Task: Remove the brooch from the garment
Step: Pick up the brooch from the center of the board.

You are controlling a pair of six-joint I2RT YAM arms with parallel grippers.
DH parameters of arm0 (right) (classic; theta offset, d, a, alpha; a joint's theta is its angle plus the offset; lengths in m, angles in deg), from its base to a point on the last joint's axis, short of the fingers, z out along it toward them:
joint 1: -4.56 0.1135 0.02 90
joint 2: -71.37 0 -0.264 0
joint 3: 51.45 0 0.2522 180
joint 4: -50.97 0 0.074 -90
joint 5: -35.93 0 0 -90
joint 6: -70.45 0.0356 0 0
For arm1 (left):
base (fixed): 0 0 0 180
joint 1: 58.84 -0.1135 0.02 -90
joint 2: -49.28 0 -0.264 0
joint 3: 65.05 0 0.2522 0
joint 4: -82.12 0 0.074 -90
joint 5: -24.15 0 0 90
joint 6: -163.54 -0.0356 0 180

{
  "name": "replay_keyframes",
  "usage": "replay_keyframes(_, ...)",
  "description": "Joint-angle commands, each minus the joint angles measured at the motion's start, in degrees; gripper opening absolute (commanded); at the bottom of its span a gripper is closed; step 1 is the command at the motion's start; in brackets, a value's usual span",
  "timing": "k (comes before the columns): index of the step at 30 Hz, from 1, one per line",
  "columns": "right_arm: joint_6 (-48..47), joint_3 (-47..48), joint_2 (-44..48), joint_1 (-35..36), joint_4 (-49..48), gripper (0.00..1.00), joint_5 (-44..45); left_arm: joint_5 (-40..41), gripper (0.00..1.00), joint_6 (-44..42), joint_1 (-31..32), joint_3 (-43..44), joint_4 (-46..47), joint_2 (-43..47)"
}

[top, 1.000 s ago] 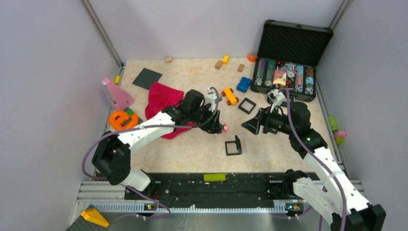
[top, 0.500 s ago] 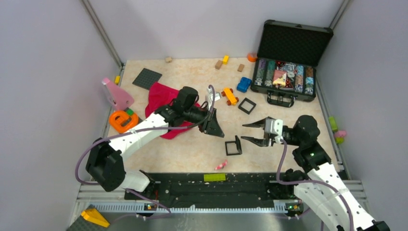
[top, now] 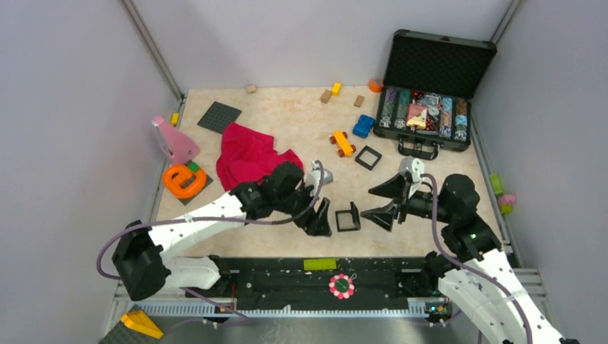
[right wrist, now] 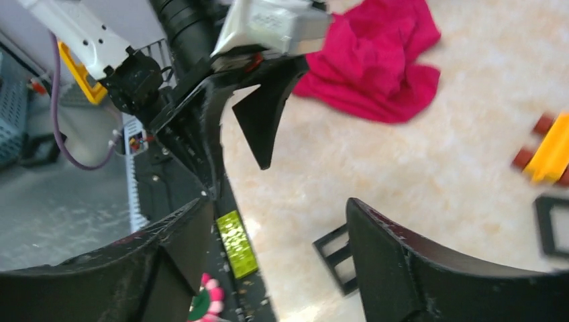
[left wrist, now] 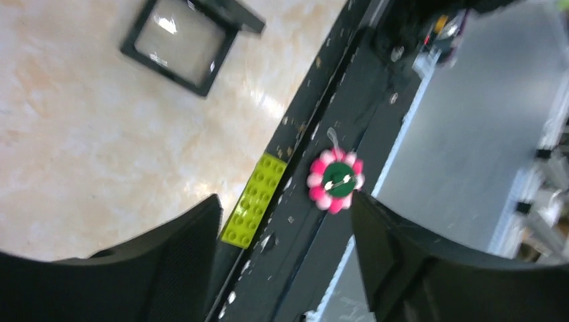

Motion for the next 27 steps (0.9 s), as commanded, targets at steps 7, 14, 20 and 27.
replay_keyframes(7, 26.9, 11.86, -6.21, 2.64, 23.58, 0.95, 27.85, 24.06, 0.82, -4.14, 23.61, -7.05, 8.09, -2.14)
replay_keyframes(14, 26.63, 14.53, -8.06, 2.65, 25.45, 0.96, 39.14, 27.2, 0.79, -3.46, 32.53, -0.38, 7.38, -15.03)
replay_keyframes(20, 27.37, 14.68, 0.13, 2.62, 25.96, 0.93, 45.66, 21.45, 0.68, -7.14, 34.4, 1.57, 10.29, -18.62)
replay_keyframes(27, 27.8, 15.11, -0.62, 2.64, 27.78, 0.93, 44.18, 12.37, 0.8, -8.71, 34.41, 3.29, 8.07, -22.54)
